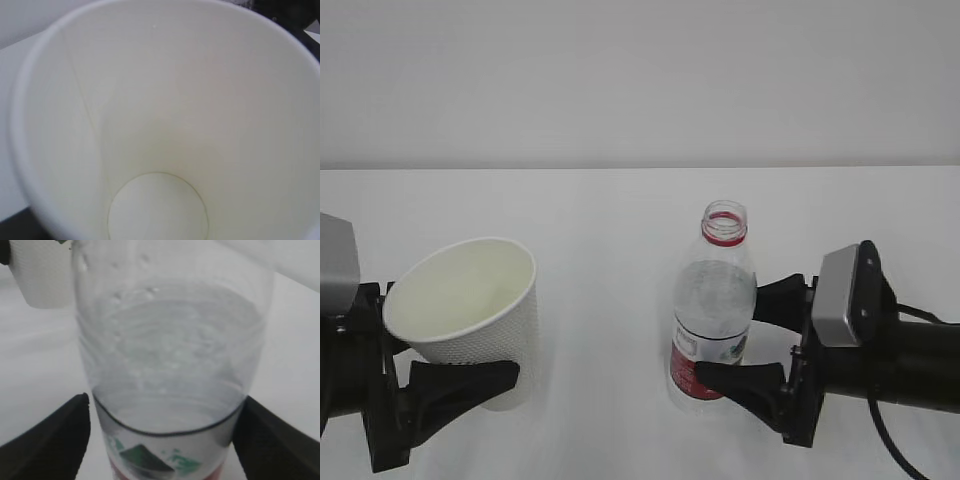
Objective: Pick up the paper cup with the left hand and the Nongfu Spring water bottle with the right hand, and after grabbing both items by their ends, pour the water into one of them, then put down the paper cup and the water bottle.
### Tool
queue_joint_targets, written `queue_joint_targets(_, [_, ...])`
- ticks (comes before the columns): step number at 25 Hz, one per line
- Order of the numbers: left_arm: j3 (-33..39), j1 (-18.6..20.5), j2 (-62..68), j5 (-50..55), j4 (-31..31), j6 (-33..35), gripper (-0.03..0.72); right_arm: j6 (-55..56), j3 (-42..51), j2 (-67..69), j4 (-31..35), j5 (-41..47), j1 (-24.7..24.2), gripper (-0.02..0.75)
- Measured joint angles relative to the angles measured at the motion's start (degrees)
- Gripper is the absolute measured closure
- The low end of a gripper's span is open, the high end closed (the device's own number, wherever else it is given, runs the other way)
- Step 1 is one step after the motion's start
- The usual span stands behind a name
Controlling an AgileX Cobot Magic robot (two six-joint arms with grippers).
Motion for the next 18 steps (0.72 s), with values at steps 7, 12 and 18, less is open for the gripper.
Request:
queue_joint_targets(7, [0.00, 0.00, 0.00, 0.00, 0.00, 0.00, 0.150, 0.37, -2.56, 0.09, 1.14, 1.14, 2.79, 0.076])
queue_joint_targets(12, [0.00, 0.00, 0.00, 0.00, 0.00, 0.00, 0.150, 0.83, -2.65, 1.87, 1.18, 1.32, 2.83, 0.078])
queue_joint_targets(18, [0.00, 0.00, 0.00, 0.00, 0.00, 0.00, 0.151, 0.96, -3.32, 3.25, 1.50, 0.86, 2.83, 0.094])
